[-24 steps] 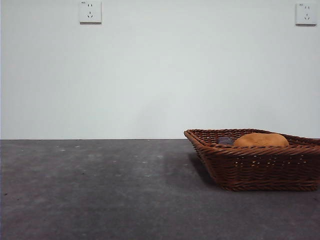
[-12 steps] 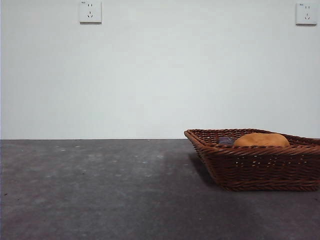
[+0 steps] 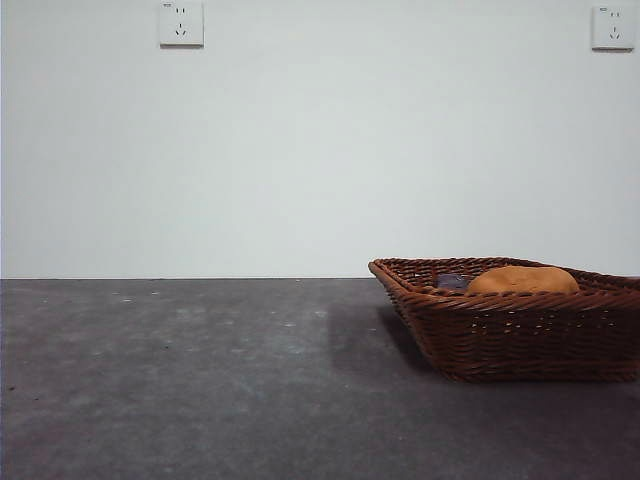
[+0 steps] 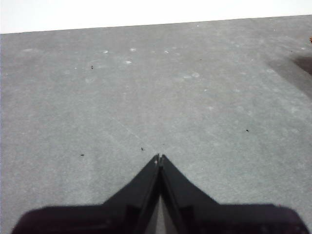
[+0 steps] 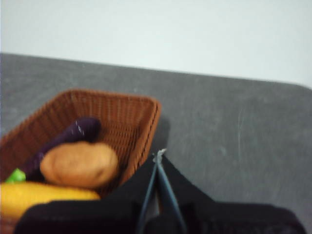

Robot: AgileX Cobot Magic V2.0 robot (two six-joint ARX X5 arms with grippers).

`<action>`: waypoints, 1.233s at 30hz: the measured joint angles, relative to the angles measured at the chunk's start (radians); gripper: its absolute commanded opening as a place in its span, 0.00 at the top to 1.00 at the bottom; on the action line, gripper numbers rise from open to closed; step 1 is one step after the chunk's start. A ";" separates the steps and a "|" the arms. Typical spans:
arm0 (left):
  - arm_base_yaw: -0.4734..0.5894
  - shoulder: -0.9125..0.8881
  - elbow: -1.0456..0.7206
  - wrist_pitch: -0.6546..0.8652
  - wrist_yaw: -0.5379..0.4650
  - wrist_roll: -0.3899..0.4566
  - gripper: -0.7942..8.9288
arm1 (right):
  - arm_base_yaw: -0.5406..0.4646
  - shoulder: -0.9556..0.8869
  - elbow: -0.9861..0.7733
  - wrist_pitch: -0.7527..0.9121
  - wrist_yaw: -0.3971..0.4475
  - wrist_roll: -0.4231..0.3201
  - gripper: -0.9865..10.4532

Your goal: Help me put the vegetables on the table into the basket

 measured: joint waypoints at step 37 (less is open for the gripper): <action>0.000 0.006 0.000 0.000 0.000 0.000 0.92 | 0.000 -0.090 -0.115 -0.014 0.012 0.073 0.91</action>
